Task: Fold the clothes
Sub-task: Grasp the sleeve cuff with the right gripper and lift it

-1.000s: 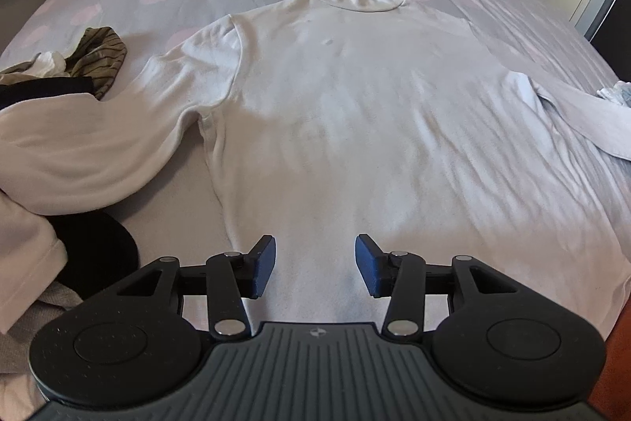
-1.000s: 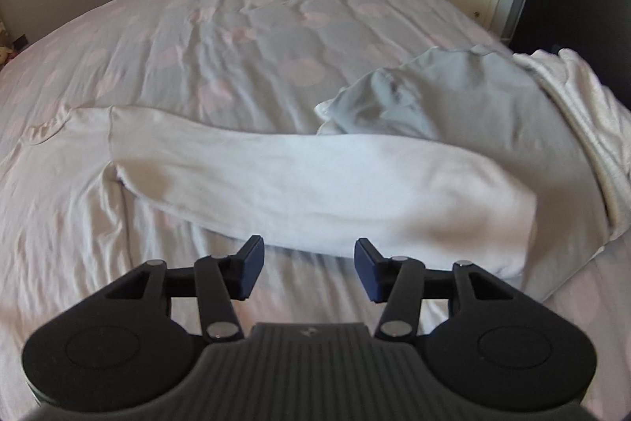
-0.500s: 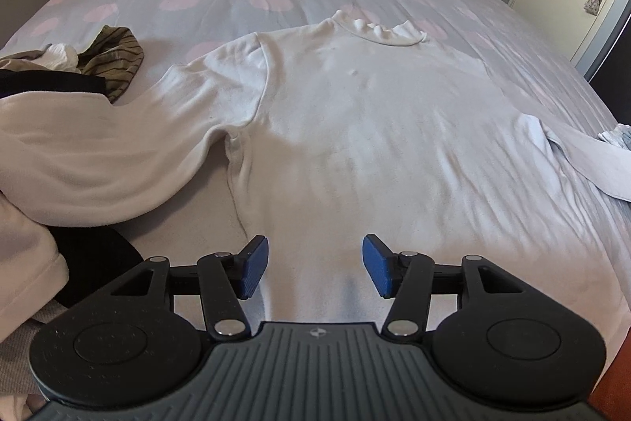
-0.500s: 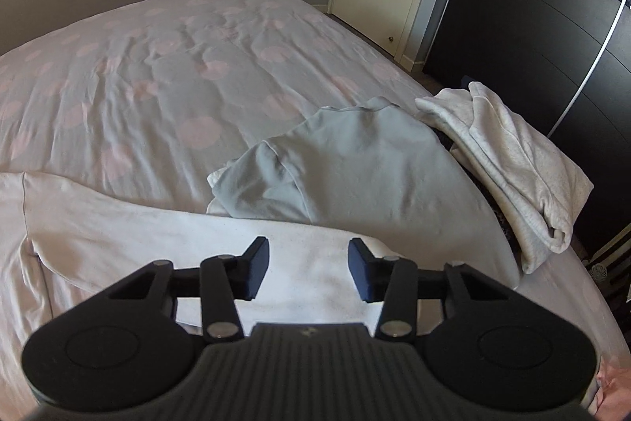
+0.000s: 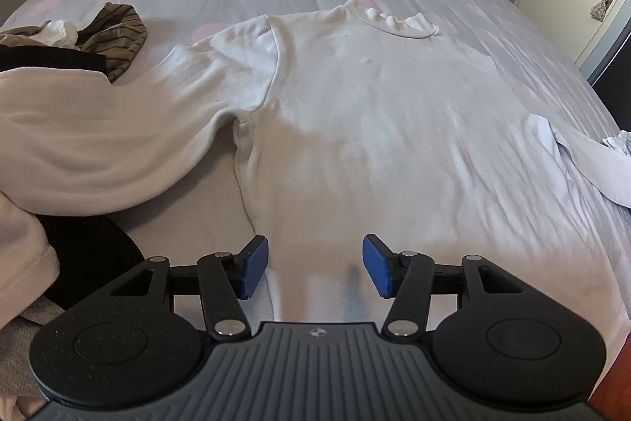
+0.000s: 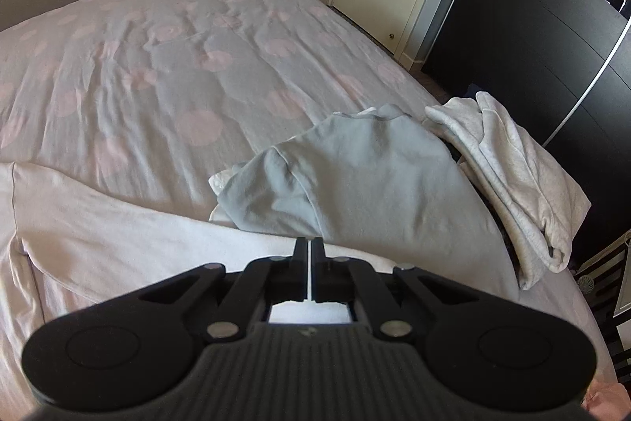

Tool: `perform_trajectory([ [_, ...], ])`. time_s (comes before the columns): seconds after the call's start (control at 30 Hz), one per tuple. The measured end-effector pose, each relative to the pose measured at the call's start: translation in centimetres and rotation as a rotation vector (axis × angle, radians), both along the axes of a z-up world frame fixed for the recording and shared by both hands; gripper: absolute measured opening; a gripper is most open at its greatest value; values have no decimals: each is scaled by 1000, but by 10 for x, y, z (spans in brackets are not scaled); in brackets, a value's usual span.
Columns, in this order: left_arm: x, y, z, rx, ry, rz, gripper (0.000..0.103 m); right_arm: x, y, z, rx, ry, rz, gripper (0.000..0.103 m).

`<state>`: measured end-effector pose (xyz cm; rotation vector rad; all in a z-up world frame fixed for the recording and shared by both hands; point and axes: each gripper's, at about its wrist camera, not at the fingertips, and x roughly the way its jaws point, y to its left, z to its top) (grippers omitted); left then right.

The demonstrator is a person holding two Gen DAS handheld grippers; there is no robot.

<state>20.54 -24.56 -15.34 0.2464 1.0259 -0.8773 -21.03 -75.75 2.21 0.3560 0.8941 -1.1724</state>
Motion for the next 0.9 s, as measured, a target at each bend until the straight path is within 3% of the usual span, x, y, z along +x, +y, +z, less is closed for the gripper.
perform_trajectory([
  [0.13, -3, -4, 0, -2, 5, -19, 51, -14, -1, 14, -35, -37, 6, 7],
  [0.27, -2, -3, -2, -5, 27, -15, 51, -28, -6, 13, -40, -35, -1, 34],
  [0.53, 0, -4, -5, 1, 42, 1, 51, -72, -19, -20, 30, -31, -105, 34],
  [0.83, -2, -10, -10, 27, 46, -15, 51, -95, -33, -51, 113, -137, -188, 40],
  [0.87, -2, -10, -10, 26, 47, -13, 51, -93, -34, -53, 119, -150, -189, 33],
  [0.9, -2, -10, -10, 25, 48, -11, 51, -91, -33, -52, 118, -155, -184, 20],
])
